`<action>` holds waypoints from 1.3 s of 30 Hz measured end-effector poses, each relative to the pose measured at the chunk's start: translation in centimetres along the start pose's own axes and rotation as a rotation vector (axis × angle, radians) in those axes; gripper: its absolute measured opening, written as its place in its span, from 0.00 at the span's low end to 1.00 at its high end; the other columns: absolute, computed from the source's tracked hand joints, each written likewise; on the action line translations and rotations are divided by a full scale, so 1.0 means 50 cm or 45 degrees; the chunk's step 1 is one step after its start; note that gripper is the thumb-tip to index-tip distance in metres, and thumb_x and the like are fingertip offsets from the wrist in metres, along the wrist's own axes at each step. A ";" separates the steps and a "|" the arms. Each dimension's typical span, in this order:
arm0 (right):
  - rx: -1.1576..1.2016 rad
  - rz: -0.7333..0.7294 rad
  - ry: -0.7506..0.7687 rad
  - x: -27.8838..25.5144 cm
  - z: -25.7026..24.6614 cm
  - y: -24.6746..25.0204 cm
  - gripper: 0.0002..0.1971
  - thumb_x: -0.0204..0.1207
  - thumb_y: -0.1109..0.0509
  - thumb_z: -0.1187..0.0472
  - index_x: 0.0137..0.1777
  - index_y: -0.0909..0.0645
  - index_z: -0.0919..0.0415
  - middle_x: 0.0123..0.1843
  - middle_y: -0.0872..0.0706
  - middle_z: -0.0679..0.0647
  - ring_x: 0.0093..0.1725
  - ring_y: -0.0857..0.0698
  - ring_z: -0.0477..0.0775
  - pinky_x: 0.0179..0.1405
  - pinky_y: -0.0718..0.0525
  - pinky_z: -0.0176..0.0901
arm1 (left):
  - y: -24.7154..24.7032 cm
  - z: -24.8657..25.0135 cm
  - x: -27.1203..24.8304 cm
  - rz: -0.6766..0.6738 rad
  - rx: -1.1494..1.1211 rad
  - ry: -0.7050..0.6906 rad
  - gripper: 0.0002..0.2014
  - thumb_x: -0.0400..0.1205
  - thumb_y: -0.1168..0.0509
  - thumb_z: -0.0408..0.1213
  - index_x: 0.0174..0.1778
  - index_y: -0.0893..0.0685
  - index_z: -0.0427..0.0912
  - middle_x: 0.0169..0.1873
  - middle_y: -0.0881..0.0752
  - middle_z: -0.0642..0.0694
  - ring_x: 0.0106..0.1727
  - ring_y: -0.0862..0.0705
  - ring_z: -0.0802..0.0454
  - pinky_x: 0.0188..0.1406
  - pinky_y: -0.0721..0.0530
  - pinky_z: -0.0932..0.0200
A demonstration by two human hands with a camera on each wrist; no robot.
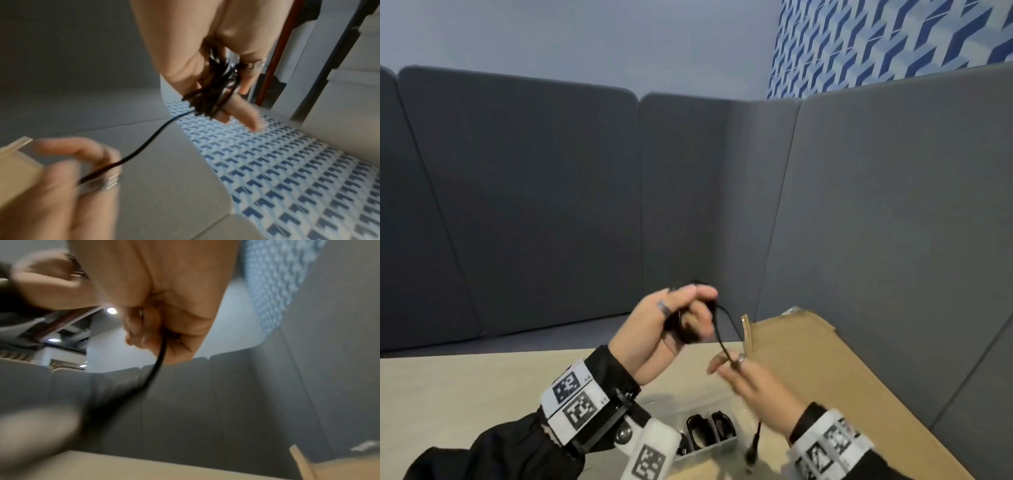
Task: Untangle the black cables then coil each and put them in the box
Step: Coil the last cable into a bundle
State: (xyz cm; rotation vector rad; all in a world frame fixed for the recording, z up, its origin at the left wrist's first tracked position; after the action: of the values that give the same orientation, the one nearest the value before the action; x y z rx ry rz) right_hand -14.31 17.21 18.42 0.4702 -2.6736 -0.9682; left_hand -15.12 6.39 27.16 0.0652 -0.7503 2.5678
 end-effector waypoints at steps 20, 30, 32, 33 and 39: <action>-0.446 0.380 0.259 0.027 -0.072 0.107 0.15 0.81 0.47 0.45 0.53 0.18 0.42 0.45 0.13 0.35 0.42 0.17 0.37 0.44 0.20 0.34 | -0.001 -0.127 -0.036 -0.482 0.436 0.424 0.26 0.82 0.56 0.54 0.33 0.24 0.38 0.13 0.26 0.52 0.11 0.40 0.59 0.38 0.18 0.60; 0.682 0.027 -0.163 0.019 -0.027 -0.016 0.30 0.67 0.46 0.27 0.44 0.28 0.57 0.26 0.32 0.40 0.26 0.36 0.41 0.28 0.44 0.36 | 0.024 -0.124 -0.028 -0.316 -0.275 0.495 0.16 0.70 0.25 0.46 0.26 0.23 0.40 0.13 0.29 0.50 0.08 0.35 0.60 0.31 0.18 0.61; 0.791 0.027 -0.071 0.016 -0.040 -0.021 0.24 0.67 0.38 0.34 0.46 0.23 0.55 0.28 0.31 0.41 0.26 0.36 0.41 0.28 0.44 0.36 | 0.039 -0.130 -0.019 -0.213 -0.186 0.452 0.15 0.75 0.32 0.45 0.27 0.23 0.40 0.14 0.29 0.49 0.10 0.34 0.59 0.34 0.17 0.61; 0.784 0.038 -0.039 0.014 -0.045 -0.018 0.17 0.69 0.35 0.39 0.47 0.19 0.50 0.28 0.30 0.42 0.26 0.36 0.40 0.26 0.41 0.33 | 0.049 -0.132 -0.015 -0.172 -0.096 0.422 0.15 0.77 0.36 0.45 0.28 0.22 0.41 0.16 0.27 0.48 0.13 0.30 0.58 0.36 0.17 0.61; 0.612 0.228 -0.119 0.010 -0.025 -0.016 0.15 0.84 0.40 0.58 0.34 0.23 0.50 0.18 0.28 0.40 0.19 0.35 0.39 0.19 0.37 0.28 | 0.077 -0.123 -0.011 -0.124 0.435 0.323 0.11 0.79 0.34 0.39 0.31 0.17 0.40 0.28 0.15 0.41 0.28 0.15 0.49 0.39 0.22 0.56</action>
State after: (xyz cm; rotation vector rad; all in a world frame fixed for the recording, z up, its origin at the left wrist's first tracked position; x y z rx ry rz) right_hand -14.17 15.75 18.89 0.2709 -2.9676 -0.2979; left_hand -15.81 6.49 19.91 -0.1118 -0.2068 2.5202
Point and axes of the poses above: each hand's wrist, its own x-axis towards the middle knuckle, its own y-axis out of the back of the hand, z = x × y, the point moved 9 cm from there along x, towards the middle knuckle
